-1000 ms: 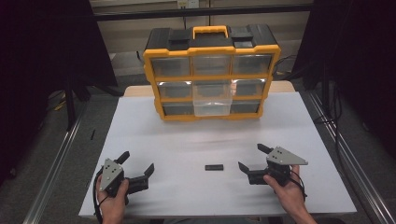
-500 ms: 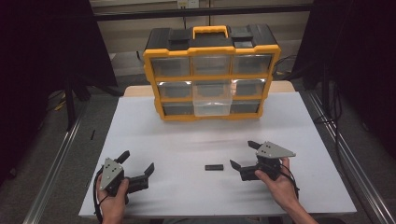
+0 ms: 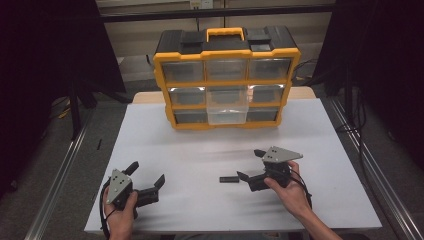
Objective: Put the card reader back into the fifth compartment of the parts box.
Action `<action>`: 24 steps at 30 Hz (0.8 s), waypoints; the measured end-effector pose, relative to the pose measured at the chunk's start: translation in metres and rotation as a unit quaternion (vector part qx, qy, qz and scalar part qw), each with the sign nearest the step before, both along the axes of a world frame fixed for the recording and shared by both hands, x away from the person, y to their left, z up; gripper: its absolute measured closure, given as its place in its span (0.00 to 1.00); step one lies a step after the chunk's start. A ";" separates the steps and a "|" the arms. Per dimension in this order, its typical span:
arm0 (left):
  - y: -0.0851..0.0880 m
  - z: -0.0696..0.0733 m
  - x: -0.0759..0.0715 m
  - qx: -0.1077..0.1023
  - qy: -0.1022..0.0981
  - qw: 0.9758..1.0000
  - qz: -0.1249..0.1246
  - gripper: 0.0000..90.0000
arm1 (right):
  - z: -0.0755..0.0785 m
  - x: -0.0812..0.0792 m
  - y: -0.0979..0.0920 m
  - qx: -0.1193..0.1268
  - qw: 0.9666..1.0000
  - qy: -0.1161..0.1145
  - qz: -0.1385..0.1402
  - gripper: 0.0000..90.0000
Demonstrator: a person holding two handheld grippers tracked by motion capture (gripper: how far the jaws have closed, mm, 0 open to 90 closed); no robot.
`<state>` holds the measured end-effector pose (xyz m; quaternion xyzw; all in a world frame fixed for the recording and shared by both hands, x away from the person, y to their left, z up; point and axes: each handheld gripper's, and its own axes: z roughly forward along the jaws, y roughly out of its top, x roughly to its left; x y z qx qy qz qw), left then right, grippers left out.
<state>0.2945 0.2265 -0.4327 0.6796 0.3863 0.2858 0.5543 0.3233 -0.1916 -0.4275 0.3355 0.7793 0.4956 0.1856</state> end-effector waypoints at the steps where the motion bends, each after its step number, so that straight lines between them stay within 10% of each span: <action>1: 0.000 0.000 0.000 -0.002 0.000 1.000 0.000 0.01 | 0.001 0.001 0.001 0.001 1.000 -0.001 0.001 0.06; 13: -0.003 0.001 0.002 0.004 0.000 1.000 -0.009 0.01 | 0.015 0.016 0.008 -0.021 0.998 0.042 0.044 0.07; 24: -0.003 0.001 0.002 0.005 0.002 1.000 -0.011 0.01 | 0.018 0.033 0.023 -0.047 0.989 0.103 0.090 0.05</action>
